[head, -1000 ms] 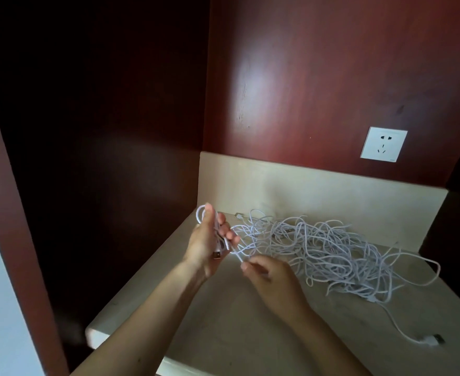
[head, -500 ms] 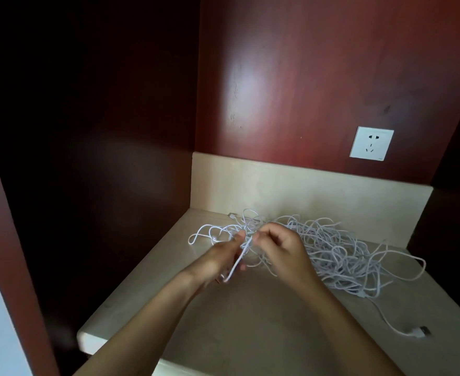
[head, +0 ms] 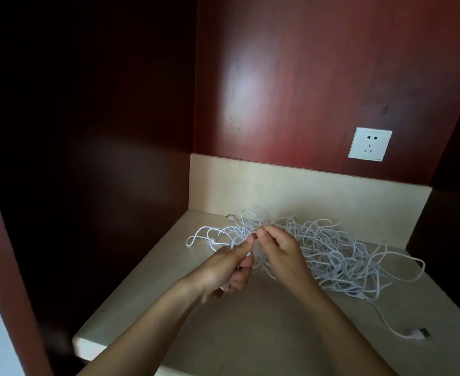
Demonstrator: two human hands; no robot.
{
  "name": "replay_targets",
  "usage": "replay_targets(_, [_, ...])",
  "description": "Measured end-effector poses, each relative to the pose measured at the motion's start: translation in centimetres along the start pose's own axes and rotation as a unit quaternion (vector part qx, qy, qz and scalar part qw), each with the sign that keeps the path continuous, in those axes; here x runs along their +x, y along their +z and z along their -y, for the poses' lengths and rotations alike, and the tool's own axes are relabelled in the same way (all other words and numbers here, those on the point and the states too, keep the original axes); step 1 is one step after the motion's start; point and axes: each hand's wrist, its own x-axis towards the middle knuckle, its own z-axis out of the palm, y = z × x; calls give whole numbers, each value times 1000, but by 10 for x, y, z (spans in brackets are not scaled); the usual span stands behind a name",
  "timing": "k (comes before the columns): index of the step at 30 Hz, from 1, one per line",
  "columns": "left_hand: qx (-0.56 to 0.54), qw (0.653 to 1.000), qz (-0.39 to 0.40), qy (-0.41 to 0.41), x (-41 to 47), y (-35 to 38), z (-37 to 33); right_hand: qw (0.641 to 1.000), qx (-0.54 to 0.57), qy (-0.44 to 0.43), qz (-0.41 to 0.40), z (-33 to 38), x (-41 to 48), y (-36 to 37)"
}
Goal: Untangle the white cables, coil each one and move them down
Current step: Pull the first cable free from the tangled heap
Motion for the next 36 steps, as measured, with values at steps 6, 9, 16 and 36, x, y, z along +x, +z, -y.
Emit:
replay_targets(6, [41, 962, -237, 129, 9, -9, 4, 995, -98, 9, -30, -11, -13, 8])
replay_targets(9, [-98, 948, -275, 126, 18, -15, 6, 990, -142, 11, -2, -11, -20, 11])
replay_targets(16, [-424, 884, -187, 63, 20, -27, -1, 976, -211, -6, 57, -26, -35, 13])
replay_targets(36, [88, 996, -16, -9, -2, -8, 8, 999, 26, 15, 28, 31, -2, -6])
